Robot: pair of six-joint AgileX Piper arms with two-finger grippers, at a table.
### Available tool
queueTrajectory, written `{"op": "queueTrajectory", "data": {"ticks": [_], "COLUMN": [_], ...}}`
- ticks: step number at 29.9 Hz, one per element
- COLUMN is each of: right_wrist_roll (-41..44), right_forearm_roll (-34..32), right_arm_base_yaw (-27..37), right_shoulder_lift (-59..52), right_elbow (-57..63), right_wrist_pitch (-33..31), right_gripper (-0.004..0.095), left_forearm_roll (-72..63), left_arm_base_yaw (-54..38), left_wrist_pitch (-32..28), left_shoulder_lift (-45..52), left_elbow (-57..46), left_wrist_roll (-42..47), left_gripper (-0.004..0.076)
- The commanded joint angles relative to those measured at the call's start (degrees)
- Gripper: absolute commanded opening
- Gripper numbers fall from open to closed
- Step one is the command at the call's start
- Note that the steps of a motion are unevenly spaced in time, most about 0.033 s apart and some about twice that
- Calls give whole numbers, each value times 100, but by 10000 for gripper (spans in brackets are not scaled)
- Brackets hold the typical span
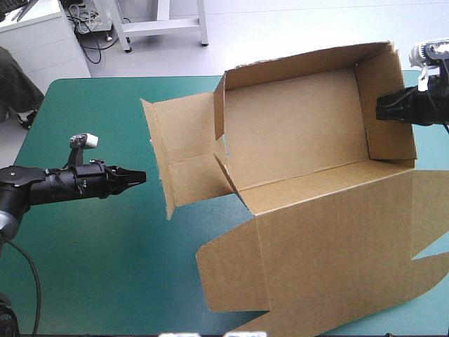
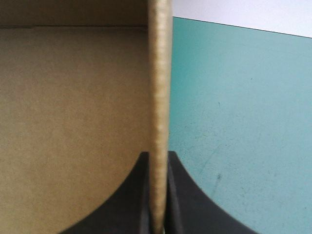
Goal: Fold the box
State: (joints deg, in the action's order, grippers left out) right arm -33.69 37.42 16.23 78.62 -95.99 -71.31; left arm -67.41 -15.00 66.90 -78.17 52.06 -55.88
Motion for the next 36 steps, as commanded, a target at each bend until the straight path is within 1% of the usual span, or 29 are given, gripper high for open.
{"op": "queueTrajectory", "data": {"ticks": [1, 2, 6, 11, 13, 16, 20, 22, 23, 24, 28, 32, 36], "right_wrist_roll": [96, 127, 137, 158, 173, 187, 187, 231, 231, 231, 257, 365, 421], "right_forearm_roll": [423, 423, 383, 349, 349, 333, 309, 293, 293, 293, 254, -42, -128], "right_arm_base_yaw": [-58, -119, -287, -337, -337, -337, -337, -337, -337, -337, -337, -337, -337], "right_shoulder_lift": [-211, -211, -211, -211, -211, -211, -211, -211, -211, -211, -211, -211, -211], "right_elbow": [-128, -128, -128, -128, -128, -128, -128, -128, -128, -128, -128, -128, -128], "right_wrist_pitch": [-21, -21, -10, -10, -10, 24, 71, 84, 84, 96, 151, 293, 421], "right_gripper": [-23, -23, -23, -23, -23, -23, -23, -22, -22, -22, -21, -22, -21], "left_forearm_roll": [-1099, -1289, -1829, -2118, -2090, -2145, -2203, -2233, -2244, -2300, -2416, -2416, -2439], "left_arm_base_yaw": [-29, -17, -16, 75, 138, 312, 561, 655, 710, 754, 1032, 1243, 1299], "left_wrist_pitch": [685, 790, 790, 790, 790, 790, 790, 790, 790, 790, 790, 790, 790], "left_shoulder_lift": [-123, -190, -276, -276, -276, -276, -265, -265, -265, -265, -201, 1, 308], "left_elbow": [87, 71, 30, 30, 30, 30, 42, 42, 42, 42, 63, 183, 470], "left_wrist_roll": [-615, -736, -753, -753, -753, -753, -753, -753, -725, -716, -716, -716, -551], "left_gripper": [-5, -5, -5, -3, 24, 144, 421, 515, 545, 557, 558, 558, 558]}}
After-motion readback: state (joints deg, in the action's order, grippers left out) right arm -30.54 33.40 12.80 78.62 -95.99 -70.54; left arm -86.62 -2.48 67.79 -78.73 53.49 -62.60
